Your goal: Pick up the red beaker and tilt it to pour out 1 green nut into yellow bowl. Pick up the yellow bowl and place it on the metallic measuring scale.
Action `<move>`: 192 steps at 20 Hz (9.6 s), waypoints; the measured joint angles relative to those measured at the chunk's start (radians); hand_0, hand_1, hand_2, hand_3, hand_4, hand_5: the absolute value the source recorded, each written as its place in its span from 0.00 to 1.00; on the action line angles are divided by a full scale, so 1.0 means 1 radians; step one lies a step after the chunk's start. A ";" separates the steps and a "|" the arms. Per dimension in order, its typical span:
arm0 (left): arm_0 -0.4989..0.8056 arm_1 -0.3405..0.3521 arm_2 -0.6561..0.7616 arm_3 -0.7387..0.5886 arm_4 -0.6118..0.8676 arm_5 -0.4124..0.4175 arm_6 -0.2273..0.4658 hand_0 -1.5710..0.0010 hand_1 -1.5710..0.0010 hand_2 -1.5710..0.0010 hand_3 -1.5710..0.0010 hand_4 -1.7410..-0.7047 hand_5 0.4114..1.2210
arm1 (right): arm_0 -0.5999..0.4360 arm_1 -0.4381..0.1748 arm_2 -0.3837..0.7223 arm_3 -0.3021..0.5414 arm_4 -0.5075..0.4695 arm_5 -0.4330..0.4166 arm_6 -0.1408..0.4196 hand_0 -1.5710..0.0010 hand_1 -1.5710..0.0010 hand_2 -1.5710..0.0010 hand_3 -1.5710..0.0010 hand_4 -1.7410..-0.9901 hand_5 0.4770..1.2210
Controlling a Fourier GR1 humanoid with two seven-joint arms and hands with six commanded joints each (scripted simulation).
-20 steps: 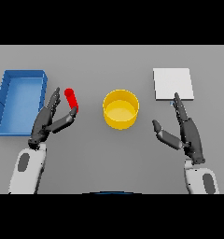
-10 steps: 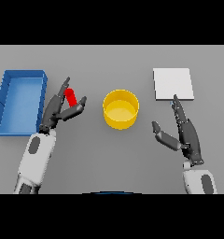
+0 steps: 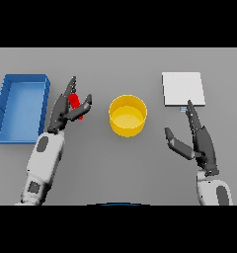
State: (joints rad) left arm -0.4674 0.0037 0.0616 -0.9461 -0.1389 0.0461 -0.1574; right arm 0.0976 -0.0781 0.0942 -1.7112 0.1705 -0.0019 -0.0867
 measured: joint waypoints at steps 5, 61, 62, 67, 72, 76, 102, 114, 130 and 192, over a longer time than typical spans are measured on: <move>-0.030 -0.022 0.007 0.052 -0.036 0.078 -0.063 0.42 0.40 0.37 0.37 0.18 0.78 | -0.007 -0.003 -0.003 0.001 -0.005 0.004 0.000 1.00 1.00 1.00 1.00 0.67 0.23; -0.680 0.268 -0.949 0.137 -0.912 -0.375 0.073 0.00 0.00 0.00 0.02 0.01 1.00 | 0.018 0.029 0.009 -0.009 0.028 -0.031 -0.008 1.00 1.00 1.00 1.00 0.74 0.13; -0.692 0.256 -0.976 0.137 -0.936 -0.373 0.065 0.00 0.00 0.00 0.02 0.01 1.00 | 0.002 0.031 0.012 -0.009 0.035 -0.035 0.002 1.00 1.00 1.00 1.00 0.76 0.13; -0.749 0.250 -1.072 0.170 -1.027 -0.377 0.007 0.00 0.00 0.00 0.01 0.00 1.00 | 0.001 0.032 0.006 -0.005 0.027 -0.036 -0.012 1.00 1.00 1.00 1.00 0.81 0.12; -0.786 0.248 -1.156 0.185 -1.116 -0.348 -0.021 0.00 0.00 0.00 0.00 0.01 1.00 | 0.018 0.023 0.014 -0.017 0.040 -0.032 -0.025 1.00 1.00 1.00 1.00 0.81 0.14; -0.834 0.264 -1.203 0.154 -1.172 -0.363 -0.046 0.00 0.00 0.00 0.00 0.01 1.00 | 0.015 0.026 0.009 -0.015 0.022 -0.025 -0.026 1.00 1.00 1.00 1.00 0.82 0.13; -0.882 0.606 -0.228 0.696 -0.369 -0.128 0.285 0.00 0.00 0.00 0.00 0.00 1.00 | -0.042 -0.001 0.026 0.034 0.038 -0.001 -0.041 1.00 1.00 1.00 1.00 0.81 0.21; -0.263 0.562 -0.095 0.159 -0.067 0.068 0.528 0.00 0.00 0.00 0.00 0.00 0.91 | -0.028 -0.009 0.030 0.038 0.034 0.012 -0.072 1.00 1.00 1.00 1.00 0.76 0.27; -0.036 0.610 -0.164 -0.180 0.037 -0.155 0.711 0.87 0.89 0.89 0.89 0.90 0.27 | -0.014 0.000 0.037 0.032 0.049 -0.003 -0.073 1.00 1.00 1.00 1.00 0.78 0.25; -0.015 0.591 -0.144 -0.223 0.053 -0.119 0.595 1.00 1.00 1.00 1.00 0.93 0.36 | -0.814 -0.294 0.577 0.540 0.647 0.523 -0.124 0.02 0.02 0.08 0.26 0.01 0.99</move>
State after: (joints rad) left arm -0.4822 0.5942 -0.0821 -1.1690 -0.0854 -0.0732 0.4378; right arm -0.7164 -0.3716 0.6712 -1.1711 0.8178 0.5209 -0.2110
